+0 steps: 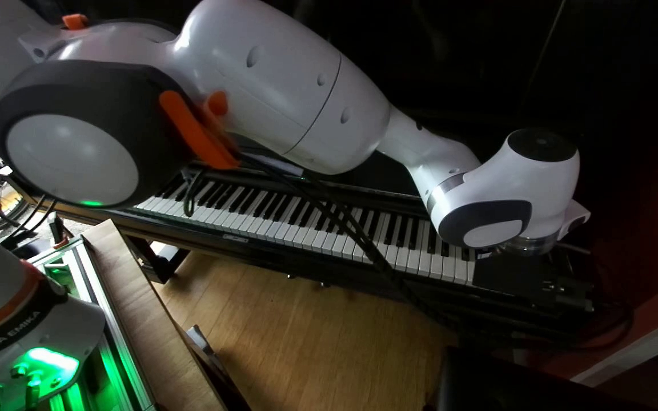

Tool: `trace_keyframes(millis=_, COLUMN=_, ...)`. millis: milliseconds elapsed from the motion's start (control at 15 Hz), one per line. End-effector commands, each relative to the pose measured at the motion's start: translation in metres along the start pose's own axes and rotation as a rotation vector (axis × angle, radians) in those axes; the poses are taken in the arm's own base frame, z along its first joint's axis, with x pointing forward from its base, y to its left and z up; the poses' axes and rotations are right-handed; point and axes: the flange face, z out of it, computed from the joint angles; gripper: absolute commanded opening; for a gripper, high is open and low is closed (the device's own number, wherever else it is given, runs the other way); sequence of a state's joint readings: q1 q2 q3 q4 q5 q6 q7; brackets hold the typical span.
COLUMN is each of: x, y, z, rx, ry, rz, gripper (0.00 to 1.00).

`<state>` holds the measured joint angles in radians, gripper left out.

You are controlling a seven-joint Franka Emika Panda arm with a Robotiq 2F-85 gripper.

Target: Press the second last right white key of the piano

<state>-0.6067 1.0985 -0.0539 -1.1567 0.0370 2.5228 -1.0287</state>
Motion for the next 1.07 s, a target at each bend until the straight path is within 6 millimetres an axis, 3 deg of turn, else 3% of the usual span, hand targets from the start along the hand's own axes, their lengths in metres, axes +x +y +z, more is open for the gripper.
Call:
trace_keyframes(millis=0, x=-0.005, y=0.004, z=-0.005, rx=-0.012, ry=0.003, rz=-0.011, gripper=0.0)
trace_keyframes(millis=1000, x=-0.001, y=0.021, z=-0.063, rx=-0.098, ry=0.044, rz=-0.005, gripper=0.0)
